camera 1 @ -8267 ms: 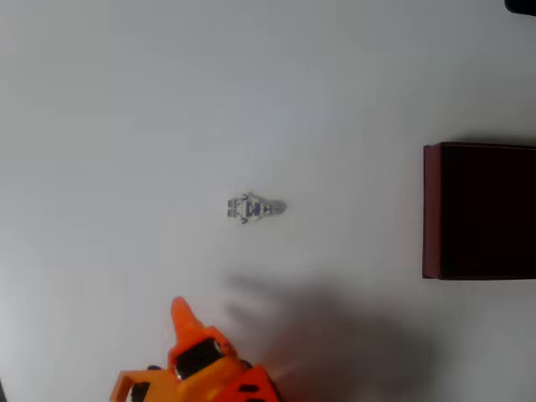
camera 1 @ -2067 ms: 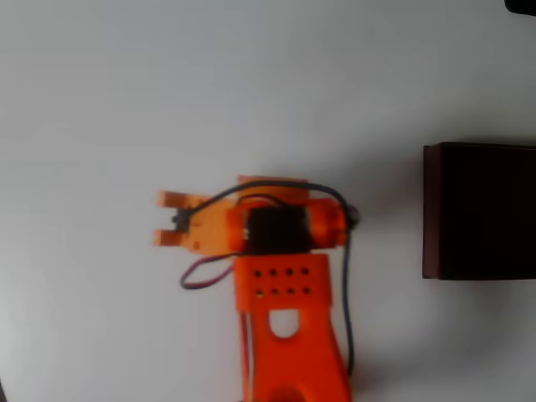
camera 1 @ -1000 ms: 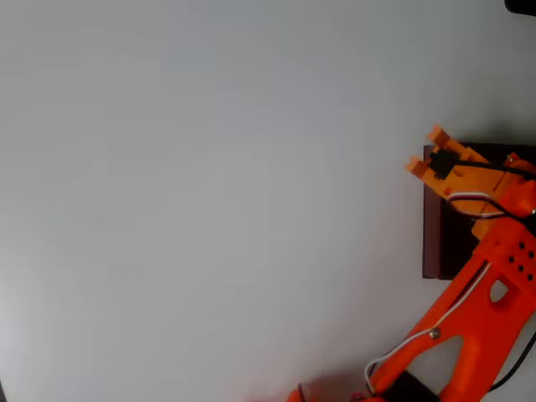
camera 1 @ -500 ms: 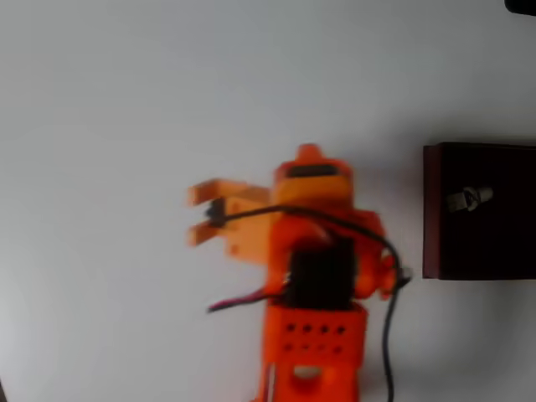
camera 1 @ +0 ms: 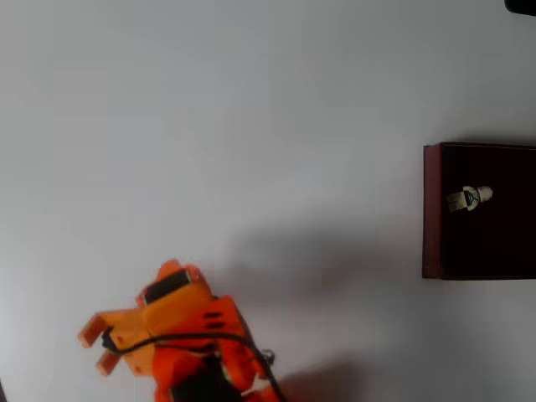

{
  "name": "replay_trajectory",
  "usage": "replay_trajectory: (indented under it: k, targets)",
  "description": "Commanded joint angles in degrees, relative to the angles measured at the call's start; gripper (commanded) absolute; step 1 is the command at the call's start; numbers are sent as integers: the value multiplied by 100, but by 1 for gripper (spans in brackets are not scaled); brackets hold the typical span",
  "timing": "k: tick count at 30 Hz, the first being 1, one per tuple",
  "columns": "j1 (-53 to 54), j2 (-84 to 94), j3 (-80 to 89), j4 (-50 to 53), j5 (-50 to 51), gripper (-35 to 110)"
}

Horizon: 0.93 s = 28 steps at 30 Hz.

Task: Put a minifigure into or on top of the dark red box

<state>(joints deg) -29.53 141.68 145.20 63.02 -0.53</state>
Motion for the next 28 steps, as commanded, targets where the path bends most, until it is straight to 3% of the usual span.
replay_trajectory:
  k: [1,7,28]
  targets:
    - [-132,1591,1143,-62,62,3]
    - [-9,5071,2435,1441,35,0]
    - [-79,5054,2689,1424,35,0]
